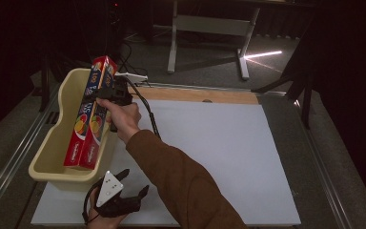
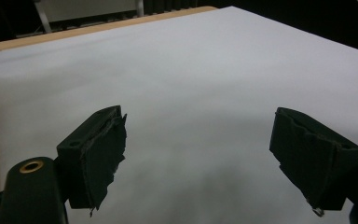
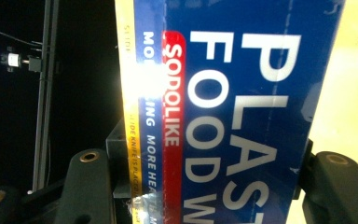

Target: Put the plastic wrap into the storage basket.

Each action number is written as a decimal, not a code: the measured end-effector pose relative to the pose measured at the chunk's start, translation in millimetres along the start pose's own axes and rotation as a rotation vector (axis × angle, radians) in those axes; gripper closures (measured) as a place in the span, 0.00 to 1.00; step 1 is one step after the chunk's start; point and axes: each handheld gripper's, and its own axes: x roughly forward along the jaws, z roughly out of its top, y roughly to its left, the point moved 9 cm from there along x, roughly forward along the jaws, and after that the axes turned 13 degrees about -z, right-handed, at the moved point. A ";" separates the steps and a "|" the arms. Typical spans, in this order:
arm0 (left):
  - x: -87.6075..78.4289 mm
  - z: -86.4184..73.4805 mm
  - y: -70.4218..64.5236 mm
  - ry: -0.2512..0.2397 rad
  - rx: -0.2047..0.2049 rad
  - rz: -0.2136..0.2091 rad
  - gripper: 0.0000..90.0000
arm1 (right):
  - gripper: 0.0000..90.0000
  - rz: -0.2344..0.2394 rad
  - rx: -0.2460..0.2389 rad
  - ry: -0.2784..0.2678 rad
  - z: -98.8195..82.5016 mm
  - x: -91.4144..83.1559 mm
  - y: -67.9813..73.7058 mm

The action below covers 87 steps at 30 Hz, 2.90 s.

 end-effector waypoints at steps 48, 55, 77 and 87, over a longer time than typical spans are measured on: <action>-2.4 0.3 3.2 -0.004 -0.001 0.016 0.20 | 0.41 -0.200 -0.066 0.016 -15.2 3.1 -13.9; -1.7 -0.4 4.5 -0.002 0.001 0.026 0.20 | 0.42 -0.228 -0.377 -0.036 -24.0 -35.6 -30.9; 2.5 -2.7 6.7 0.015 0.001 0.051 0.20 | 0.28 -0.476 -0.945 -0.531 -136.5 -212.8 -251.3; 1.1 -0.4 8.9 0.013 0.010 0.065 0.20 | 0.29 -0.471 -0.891 -0.661 -173.8 -262.6 -294.2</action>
